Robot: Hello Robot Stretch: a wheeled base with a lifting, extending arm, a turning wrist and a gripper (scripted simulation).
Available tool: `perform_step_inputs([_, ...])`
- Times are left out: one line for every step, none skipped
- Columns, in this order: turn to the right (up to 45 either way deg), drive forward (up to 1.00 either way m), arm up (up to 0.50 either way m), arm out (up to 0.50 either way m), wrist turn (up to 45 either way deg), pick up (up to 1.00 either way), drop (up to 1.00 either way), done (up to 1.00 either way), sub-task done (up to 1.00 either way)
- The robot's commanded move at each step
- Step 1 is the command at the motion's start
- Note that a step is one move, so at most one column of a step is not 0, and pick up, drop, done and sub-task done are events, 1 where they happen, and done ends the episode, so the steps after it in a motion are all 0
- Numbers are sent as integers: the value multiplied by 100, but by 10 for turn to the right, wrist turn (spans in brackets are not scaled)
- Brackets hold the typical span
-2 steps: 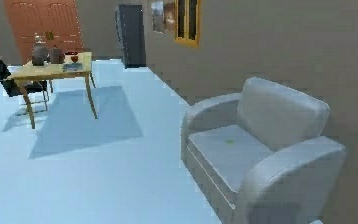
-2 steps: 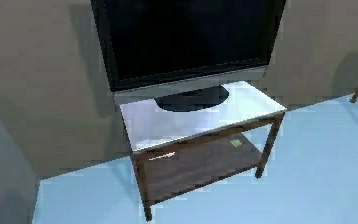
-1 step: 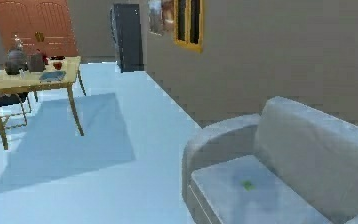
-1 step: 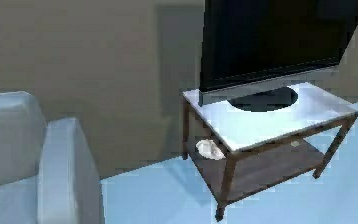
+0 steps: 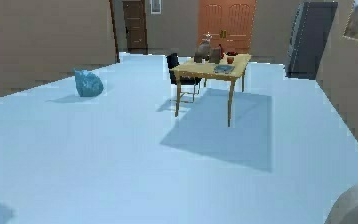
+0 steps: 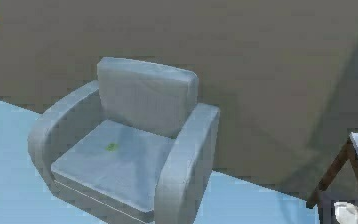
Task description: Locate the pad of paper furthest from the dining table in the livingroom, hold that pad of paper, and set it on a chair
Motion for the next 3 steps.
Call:
perform_step_inputs([-180,0,0,0,0,0,0,0,0])
perform_step_inputs([-30,0,0,0,0,0,0,0,0])
perform_step_inputs([450,0,0,0,0,0,0,0,0])
